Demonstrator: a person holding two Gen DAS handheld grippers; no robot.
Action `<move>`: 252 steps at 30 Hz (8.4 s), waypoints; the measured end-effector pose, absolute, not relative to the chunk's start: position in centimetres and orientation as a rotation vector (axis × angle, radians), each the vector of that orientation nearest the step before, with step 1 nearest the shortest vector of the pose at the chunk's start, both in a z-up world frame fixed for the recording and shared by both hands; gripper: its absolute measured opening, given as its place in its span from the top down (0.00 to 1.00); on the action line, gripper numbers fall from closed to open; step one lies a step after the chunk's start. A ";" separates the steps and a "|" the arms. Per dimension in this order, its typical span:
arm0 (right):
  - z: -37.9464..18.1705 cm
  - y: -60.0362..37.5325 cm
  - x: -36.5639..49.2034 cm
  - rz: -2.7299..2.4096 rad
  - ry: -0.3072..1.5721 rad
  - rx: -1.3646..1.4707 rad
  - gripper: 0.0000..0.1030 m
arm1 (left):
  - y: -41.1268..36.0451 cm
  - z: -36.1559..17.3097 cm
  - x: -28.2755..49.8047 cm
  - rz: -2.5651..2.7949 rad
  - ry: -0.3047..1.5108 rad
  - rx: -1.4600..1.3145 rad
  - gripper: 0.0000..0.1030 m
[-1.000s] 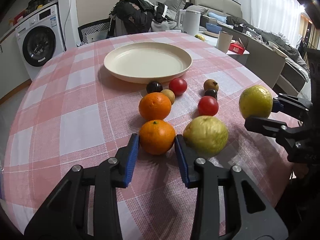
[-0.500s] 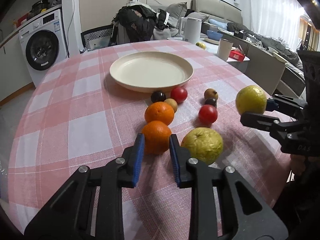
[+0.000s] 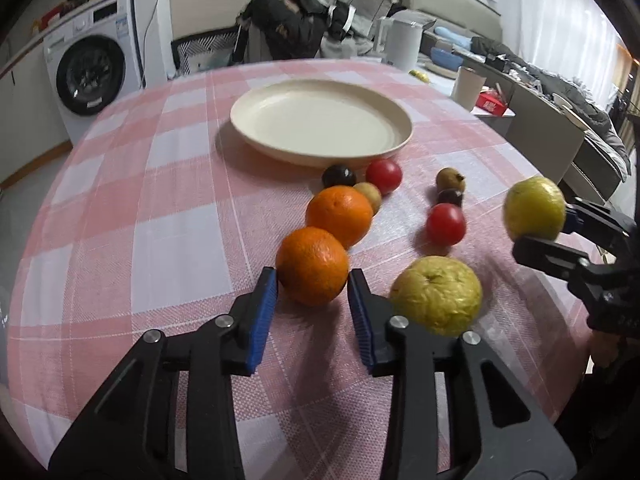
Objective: Organize fruits
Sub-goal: 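Grasp an orange with the left tool while the right tool holds the yellow fruit, then carry the orange and yellow fruit onto the cream plate and open both tools, then withdraw both open tools from the plate back toward the fruits, then grasp the large green-yellow textured fruit with the left tool, then grasp a red round fruit with the right tool while the left tool holds the green fruit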
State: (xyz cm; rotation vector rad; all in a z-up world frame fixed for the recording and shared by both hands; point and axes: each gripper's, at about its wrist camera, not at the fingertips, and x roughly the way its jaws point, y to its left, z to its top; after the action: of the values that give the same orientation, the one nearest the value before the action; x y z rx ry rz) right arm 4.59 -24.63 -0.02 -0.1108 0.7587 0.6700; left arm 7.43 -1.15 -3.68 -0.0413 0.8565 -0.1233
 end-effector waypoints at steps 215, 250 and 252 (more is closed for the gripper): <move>-2.5 -18.3 10.1 0.705 0.955 -0.153 0.60 | -1.9 -2.6 6.3 -0.217 0.802 -0.048 0.56; -0.4 -20.9 8.9 0.756 0.882 -0.157 0.66 | -0.7 -2.3 7.7 -0.180 0.778 -0.085 0.56; -0.6 -21.1 8.9 0.748 0.889 -0.170 0.66 | -0.7 -2.4 7.7 -0.181 0.778 -0.083 0.56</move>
State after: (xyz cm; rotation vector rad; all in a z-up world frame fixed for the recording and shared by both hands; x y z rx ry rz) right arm 8.85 -21.12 -0.58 -0.1699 0.8895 0.7484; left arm 7.74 -0.69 -2.37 -0.0826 0.7776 -0.1810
